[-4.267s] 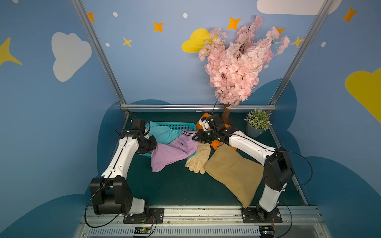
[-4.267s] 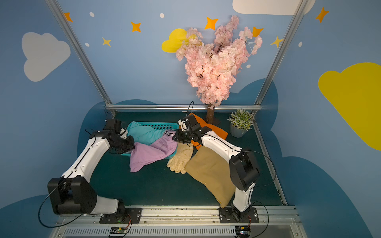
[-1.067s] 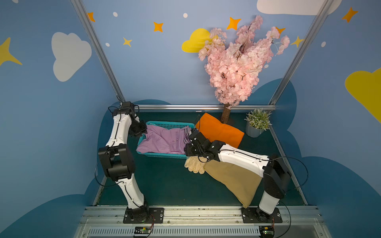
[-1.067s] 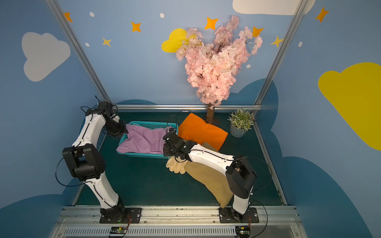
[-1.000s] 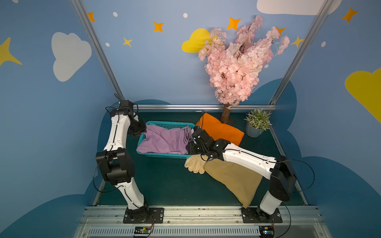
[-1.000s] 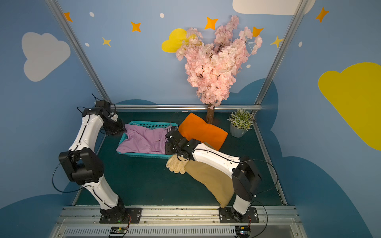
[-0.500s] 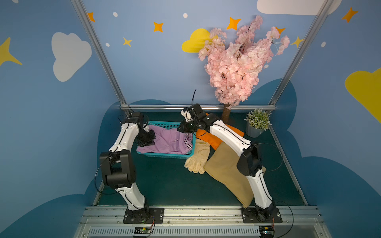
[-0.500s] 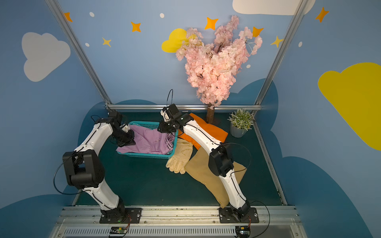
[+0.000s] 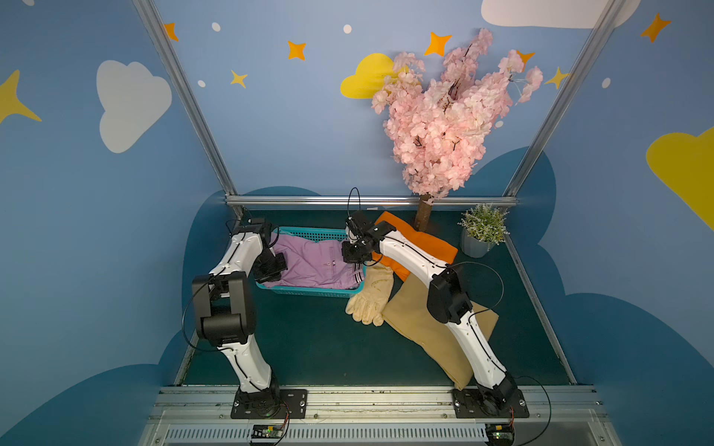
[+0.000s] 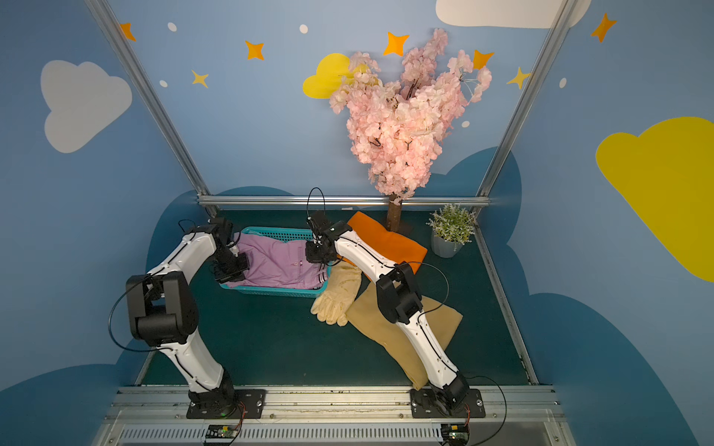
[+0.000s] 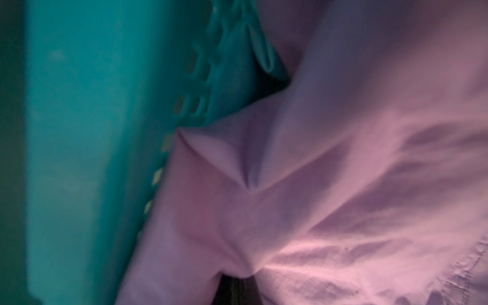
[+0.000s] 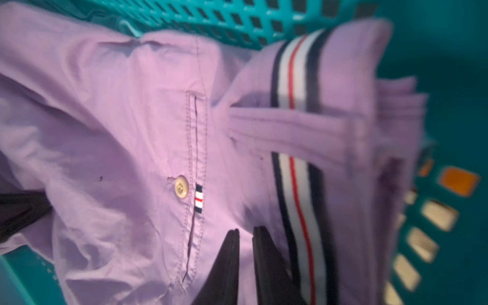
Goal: Put the folded long pants in the basket
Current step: Place the long pant in the basket, then adjust the long pant at the center of the board.
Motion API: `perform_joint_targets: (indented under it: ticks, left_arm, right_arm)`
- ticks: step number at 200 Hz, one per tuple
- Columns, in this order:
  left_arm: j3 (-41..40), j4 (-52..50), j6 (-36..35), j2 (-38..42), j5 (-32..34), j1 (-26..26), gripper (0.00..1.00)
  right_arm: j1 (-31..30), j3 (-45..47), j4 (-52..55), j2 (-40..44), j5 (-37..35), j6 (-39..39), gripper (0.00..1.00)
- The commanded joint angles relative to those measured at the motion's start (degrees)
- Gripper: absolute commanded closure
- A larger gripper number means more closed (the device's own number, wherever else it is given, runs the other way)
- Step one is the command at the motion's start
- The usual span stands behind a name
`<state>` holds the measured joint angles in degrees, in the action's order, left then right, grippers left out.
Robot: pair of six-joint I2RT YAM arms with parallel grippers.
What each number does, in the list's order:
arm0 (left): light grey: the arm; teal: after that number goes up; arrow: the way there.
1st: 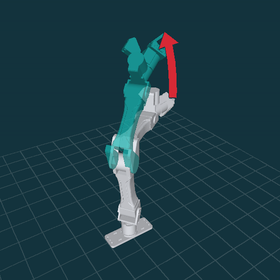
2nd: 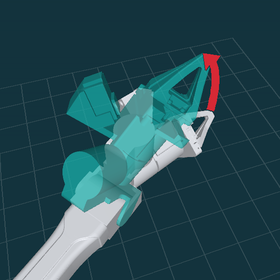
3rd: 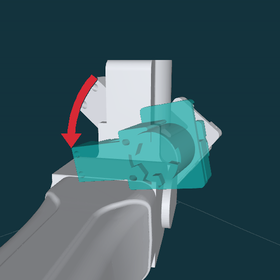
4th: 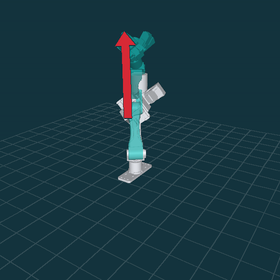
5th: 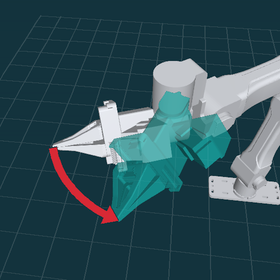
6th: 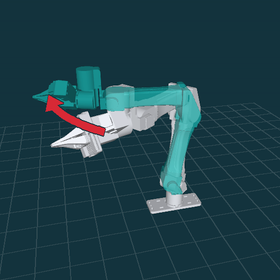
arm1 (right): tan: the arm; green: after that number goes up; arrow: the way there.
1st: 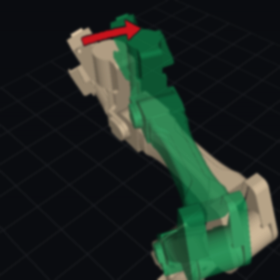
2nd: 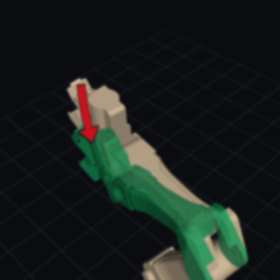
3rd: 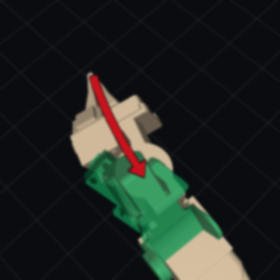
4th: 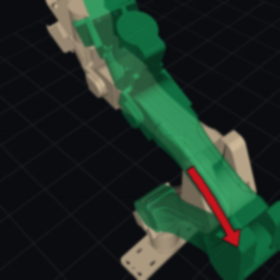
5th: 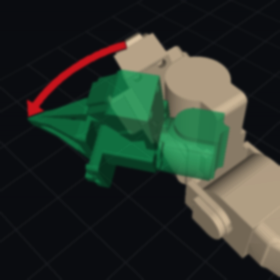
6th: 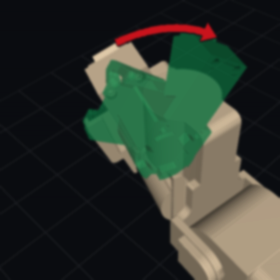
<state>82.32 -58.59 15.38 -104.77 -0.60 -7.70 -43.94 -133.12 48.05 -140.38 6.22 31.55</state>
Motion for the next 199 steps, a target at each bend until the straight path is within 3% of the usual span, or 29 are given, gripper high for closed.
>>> perform_joint_targets:
  ticks: [1,20,37,49,62,85,108,140,158,199]
  left_arm:
    - [-1.4,-1.9,-0.7,1.1,3.6,-0.3,0.94]
    - [-0.6,-1.7,-0.8,3.1,1.2,-0.4,0.79]
    - [1.0,-1.7,-0.3,6.7,-1.3,-0.6,0.69]
    - [2.7,-1.9,0.2,9.6,-2.4,-0.6,0.61]
    - [4.4,-1.9,0.5,12.9,-5.7,-0.6,0.59]
    - [4.5,0.7,0.4,19.1,-15.9,1.9,0.55]
    - [1.1,3.5,1.0,23.6,-25.0,9.5,0.52]
    - [-6.8,10.9,4.2,27.3,-27.9,24.7,0.52]
    - [-10.5,16.9,6.1,27.2,-29.7,30.8,0.52]
    - [-7.9,18.1,6.9,19.2,-22.7,42.8,0.52]
  right_arm:
    - [2.2,1.7,5.3,3.6,-7.9,-1.3,0.81]
    - [2.4,1.5,4.7,7.6,2.4,-3.0,0.77]
    - [2.9,2.8,4.7,13.3,8.8,-4.0,0.68]
    - [3.7,5.3,4.8,17.8,11.2,-4.0,0.62]
    - [5.1,10.6,4.6,23.3,12.7,-4.4,0.48]
    - [8.1,24.1,4.5,33.9,9.1,-5.6,0.44]
    - [13.4,40.6,3.7,43.8,7.4,-5.7,0.44]
    - [22.7,61.6,-2.7,55.9,4.9,-1.9,0.43]
    - [28.9,67.0,-3.1,59.0,6.9,-2.5,0.43]
    - [37.9,72.4,-4.2,59.7,12.4,-7.0,0.43]
